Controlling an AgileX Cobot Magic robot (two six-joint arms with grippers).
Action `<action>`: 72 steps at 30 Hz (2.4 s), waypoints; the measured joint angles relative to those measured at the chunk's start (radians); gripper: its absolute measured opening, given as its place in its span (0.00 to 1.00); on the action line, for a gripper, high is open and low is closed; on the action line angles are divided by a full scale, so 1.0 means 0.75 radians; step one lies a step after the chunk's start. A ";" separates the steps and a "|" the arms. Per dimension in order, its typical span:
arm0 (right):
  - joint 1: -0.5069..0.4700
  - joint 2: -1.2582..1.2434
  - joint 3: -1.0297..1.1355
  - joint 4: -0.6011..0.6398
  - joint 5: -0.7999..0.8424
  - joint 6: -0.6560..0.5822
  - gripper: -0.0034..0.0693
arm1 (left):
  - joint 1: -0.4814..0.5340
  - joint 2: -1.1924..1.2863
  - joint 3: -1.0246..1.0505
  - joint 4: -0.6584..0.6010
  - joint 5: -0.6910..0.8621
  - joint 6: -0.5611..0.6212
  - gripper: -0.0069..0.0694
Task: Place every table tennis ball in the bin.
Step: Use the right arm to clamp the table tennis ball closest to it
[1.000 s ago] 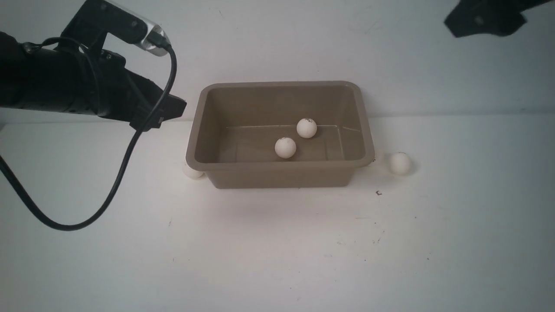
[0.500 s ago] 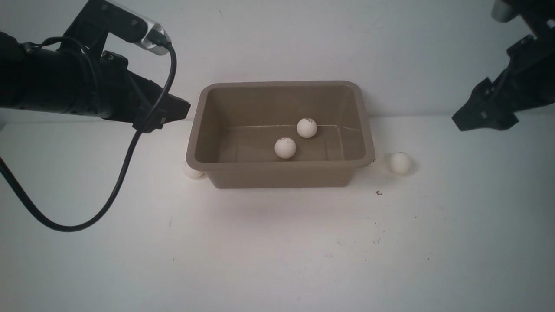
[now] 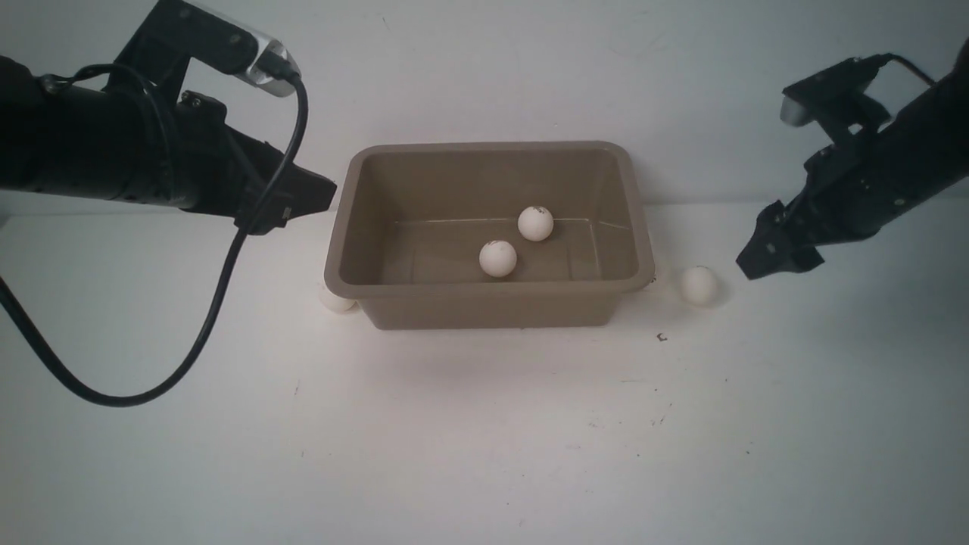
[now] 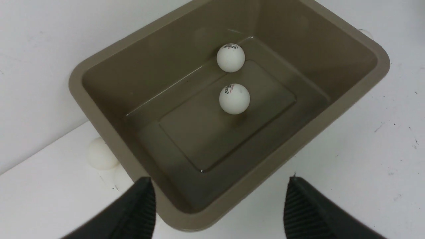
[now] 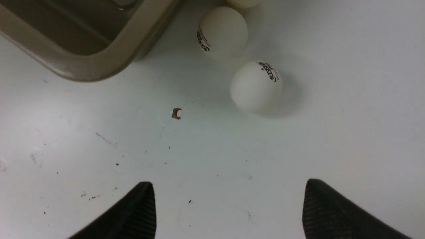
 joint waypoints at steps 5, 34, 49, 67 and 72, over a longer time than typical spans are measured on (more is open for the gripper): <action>0.000 0.117 -0.181 -0.013 0.092 0.094 0.78 | 0.001 0.000 0.000 0.000 0.013 0.000 0.70; 0.020 0.453 -0.417 0.039 0.166 -0.064 0.78 | 0.001 0.000 0.000 -0.001 0.046 -0.001 0.70; 0.058 0.527 -0.430 0.009 0.055 -0.085 0.78 | 0.001 0.000 0.000 -0.001 0.046 -0.001 0.70; 0.058 0.537 -0.434 -0.169 0.016 -0.026 0.49 | 0.001 0.000 0.000 -0.001 0.046 -0.001 0.70; 0.058 0.446 -0.460 -0.182 0.058 -0.036 0.49 | 0.001 0.000 0.000 -0.001 0.046 -0.001 0.70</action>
